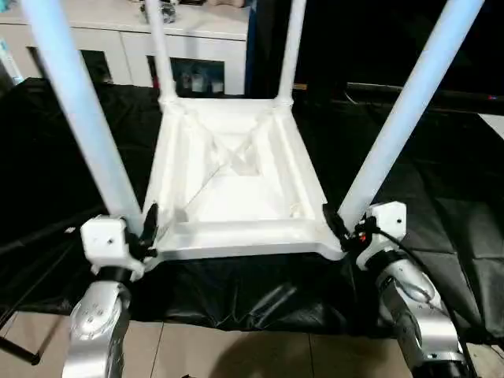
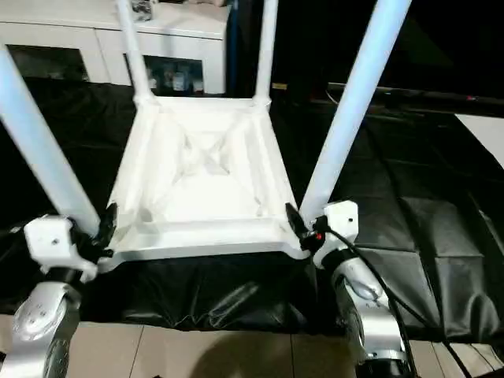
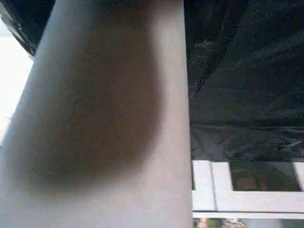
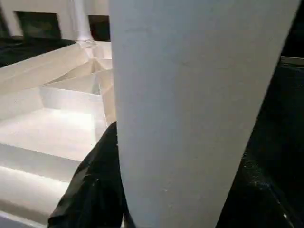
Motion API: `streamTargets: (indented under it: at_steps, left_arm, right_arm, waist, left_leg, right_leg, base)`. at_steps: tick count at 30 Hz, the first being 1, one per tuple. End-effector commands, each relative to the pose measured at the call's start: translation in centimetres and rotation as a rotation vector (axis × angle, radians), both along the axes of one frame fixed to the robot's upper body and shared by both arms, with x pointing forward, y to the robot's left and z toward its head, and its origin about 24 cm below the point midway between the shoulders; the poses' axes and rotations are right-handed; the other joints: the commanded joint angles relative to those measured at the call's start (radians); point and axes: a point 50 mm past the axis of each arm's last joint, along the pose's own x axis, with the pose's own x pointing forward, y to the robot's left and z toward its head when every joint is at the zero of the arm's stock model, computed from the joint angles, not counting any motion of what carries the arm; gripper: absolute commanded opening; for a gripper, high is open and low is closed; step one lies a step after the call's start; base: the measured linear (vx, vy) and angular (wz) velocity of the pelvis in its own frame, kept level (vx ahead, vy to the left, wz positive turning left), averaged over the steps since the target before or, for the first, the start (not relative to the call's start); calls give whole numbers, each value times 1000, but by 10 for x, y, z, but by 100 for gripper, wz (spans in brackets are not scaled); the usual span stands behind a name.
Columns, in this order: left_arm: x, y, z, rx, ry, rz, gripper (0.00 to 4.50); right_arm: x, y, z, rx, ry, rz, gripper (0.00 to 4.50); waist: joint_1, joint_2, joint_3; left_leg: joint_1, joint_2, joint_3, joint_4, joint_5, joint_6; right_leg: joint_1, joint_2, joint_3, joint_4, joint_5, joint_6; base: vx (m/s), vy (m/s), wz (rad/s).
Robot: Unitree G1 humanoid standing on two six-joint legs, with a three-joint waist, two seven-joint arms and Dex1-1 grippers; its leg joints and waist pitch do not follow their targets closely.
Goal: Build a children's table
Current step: Flip table
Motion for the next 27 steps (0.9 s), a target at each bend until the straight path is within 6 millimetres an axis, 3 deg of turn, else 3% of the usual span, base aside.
streamTargets:
  at_steps: [1, 6, 10, 12, 15, 21, 24, 27]
  left_arm:
    - [5, -10, -2, -13, 33, -26, 211]
    - [7, -11, -6, -42, 83, 27, 202]
    - [7, -9, -8, -51, 107, 53, 202]
    - [7, -9, -10, -51, 128, 69, 202]
    - [7, -8, -10, -55, 142, 76, 202]
    - [7, -9, -12, -91, 165, 75, 202]
    - [7, -11, -12, -133, 170, 53, 202]
    - [8, -17, -10, -241, 171, -7, 202]
  right_arm:
    - [3, -1, 4, 10, -11, 20, 257]
    - [3, -11, 14, 34, -46, -9, 293]
    - [-3, -16, 16, 54, -56, 22, 318]
    - [-12, -20, 16, 45, -58, 89, 344]
    - [-18, -32, 16, -14, -52, 122, 360]
    - [-23, -65, 31, 23, -60, 101, 381]
    - [-30, -72, 40, 76, -59, 171, 381]
    - [-50, -67, 51, 171, -11, 423, 381]
  waist:
    - [-11, 13, -49]
    - [-11, 11, -47]
    - [-12, 8, -41]
    - [-10, 8, -41]
    - [-8, 8, -42]
    - [-9, 6, -40]
    - [-8, 8, -43]
    - [3, 5, -43]
  left_leg:
    - [11, 38, -13, -81, -214, -17]
    - [12, 39, -10, -78, -196, 7]
    - [14, 39, -10, -84, -270, 2]
    - [14, 41, -11, -84, -274, 3]
    - [10, 40, -12, -83, -256, 10]
    - [11, 37, -11, -80, -268, 30]
    - [6, 36, -12, -79, -238, 45]
    - [5, 39, -12, -75, -225, 75]
  right_leg:
    - [26, -64, 41, -63, -22, -155]
    - [25, -65, 41, -65, -26, -170]
    - [22, -66, 42, -79, -161, -146]
    - [21, -67, 43, -83, -185, -133]
    - [22, -65, 42, -83, -163, -134]
    - [20, -66, 42, -91, -235, -128]
    - [24, -65, 39, -88, -200, -131]
    - [28, -66, 41, -89, -190, -129]
  base:
    - [0, 0, 0]
    - [0, 0, 0]
    - [0, 0, 0]
    - [0, 0, 0]
    - [0, 0, 0]
    - [0, 0, 0]
    - [0, 0, 0]
    - [0, 0, 0]
